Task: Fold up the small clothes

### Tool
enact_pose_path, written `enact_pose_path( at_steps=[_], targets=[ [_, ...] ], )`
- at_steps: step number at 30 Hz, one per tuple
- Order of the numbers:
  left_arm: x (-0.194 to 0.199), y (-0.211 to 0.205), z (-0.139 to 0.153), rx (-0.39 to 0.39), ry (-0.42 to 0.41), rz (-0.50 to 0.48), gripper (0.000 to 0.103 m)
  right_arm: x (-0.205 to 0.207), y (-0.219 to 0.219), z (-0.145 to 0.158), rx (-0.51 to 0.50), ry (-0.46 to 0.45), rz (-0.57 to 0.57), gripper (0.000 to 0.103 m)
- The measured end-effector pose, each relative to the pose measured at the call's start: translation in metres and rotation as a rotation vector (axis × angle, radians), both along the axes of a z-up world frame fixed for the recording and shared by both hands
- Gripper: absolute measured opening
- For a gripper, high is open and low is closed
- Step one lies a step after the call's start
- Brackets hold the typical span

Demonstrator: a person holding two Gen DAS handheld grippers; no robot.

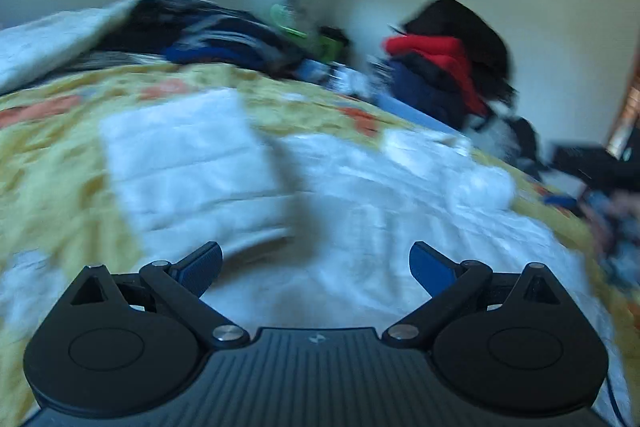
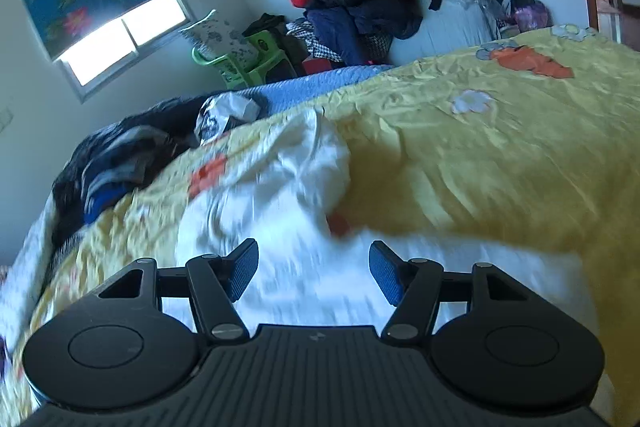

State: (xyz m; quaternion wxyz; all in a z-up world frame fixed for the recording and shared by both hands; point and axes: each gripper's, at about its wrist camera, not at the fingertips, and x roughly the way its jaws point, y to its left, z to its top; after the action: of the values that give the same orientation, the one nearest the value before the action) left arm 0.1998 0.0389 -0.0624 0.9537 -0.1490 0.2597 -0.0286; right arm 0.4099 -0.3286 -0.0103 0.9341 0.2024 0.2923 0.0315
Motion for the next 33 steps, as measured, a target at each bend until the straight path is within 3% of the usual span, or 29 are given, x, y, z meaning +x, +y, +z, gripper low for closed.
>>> enact_pose_path(
  at_steps=[7,9,17,20,23,26,29,33],
  targets=[
    [0.064,-0.014,-0.023,-0.01,0.048,-0.054,0.101,0.099,0.02,-0.001,-0.155,0.008,0.002,0.065],
    [0.07,-0.013,-0.029,-0.042,0.031,-0.084,0.101,0.124,0.024,-0.003,-0.165,0.018,0.007,0.064],
    [0.069,-0.031,-0.049,0.081,0.05,-0.112,0.101,0.198,0.033,-0.023,-0.225,0.037,-0.023,0.062],
    [0.069,-0.029,-0.051,0.067,0.045,-0.112,0.101,0.218,0.03,-0.035,-0.228,0.072,-0.033,0.056],
    [0.072,-0.024,-0.052,0.034,0.053,-0.085,0.1,0.23,0.027,-0.046,-0.218,0.091,-0.046,0.048],
    [0.072,-0.025,-0.052,0.066,0.063,-0.044,0.1,0.235,0.025,-0.058,-0.22,0.121,-0.071,0.019],
    [0.074,-0.03,-0.052,0.102,0.075,-0.03,0.099,0.221,0.019,-0.054,-0.182,0.072,-0.093,0.014],
    [0.077,-0.039,-0.051,0.168,0.095,-0.018,0.099,0.185,0.014,-0.025,-0.188,-0.025,-0.087,0.014]
  ],
)
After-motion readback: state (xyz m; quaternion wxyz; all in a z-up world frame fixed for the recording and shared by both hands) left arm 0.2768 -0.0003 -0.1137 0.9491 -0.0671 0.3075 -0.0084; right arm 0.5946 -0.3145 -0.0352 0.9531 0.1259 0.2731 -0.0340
